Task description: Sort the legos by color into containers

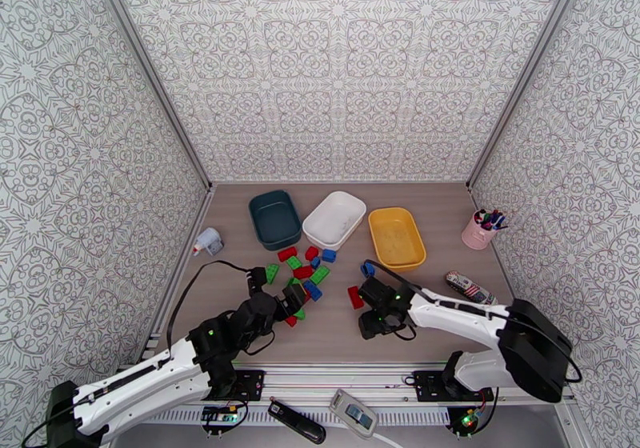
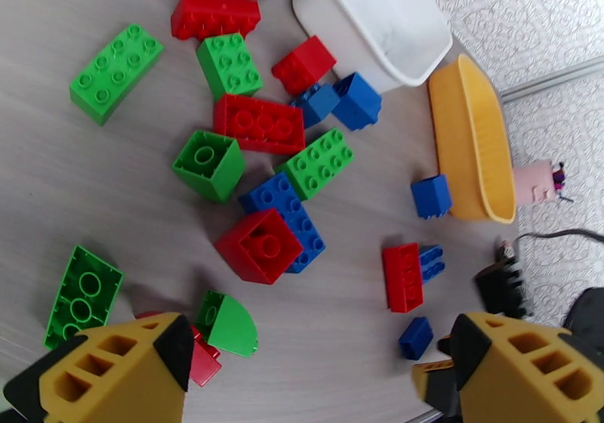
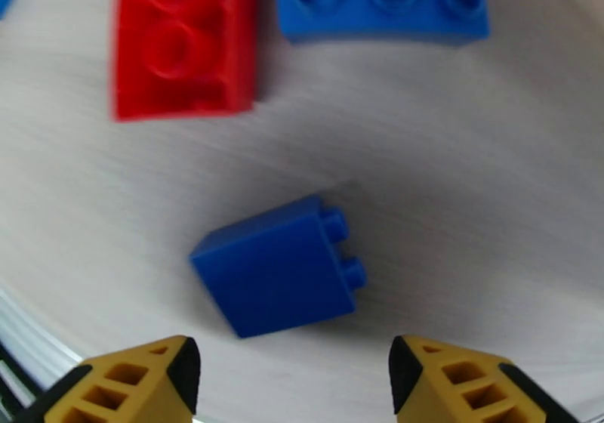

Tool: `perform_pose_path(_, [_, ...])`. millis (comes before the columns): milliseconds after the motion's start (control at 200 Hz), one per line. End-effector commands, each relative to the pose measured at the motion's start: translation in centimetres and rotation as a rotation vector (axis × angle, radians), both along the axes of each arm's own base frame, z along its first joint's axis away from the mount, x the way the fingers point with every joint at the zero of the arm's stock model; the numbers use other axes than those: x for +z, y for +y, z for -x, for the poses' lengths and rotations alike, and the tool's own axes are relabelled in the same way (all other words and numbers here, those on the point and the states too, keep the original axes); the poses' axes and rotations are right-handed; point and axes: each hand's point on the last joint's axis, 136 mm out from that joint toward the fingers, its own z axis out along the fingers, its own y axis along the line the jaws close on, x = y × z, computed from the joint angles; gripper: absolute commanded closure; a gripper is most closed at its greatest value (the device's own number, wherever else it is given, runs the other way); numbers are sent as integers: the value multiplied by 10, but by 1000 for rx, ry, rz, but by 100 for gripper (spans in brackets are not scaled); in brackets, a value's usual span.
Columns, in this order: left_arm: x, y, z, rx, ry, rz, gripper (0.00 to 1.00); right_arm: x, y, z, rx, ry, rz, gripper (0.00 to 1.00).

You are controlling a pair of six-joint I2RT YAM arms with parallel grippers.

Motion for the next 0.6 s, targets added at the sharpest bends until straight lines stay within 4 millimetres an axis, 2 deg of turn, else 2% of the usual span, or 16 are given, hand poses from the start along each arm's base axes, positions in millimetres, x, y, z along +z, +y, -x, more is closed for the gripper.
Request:
perform_pose_path(0, [-9,7,3,21,18,-29,4,-4,-2,-11,-25,-48,52,32])
perform_pose_path(90, [-11,7,3,23,27,-24,4,-7,-3,-16,-37,-61,77,33])
perform_pose_path(260, [-13,6,4,25,32,-18,4,-1,-3,-29,-63,-108,95,35])
perform_pose_path(590, [-13,6,4,30,36,-15,4,4,4,-47,-91,-124,55,36])
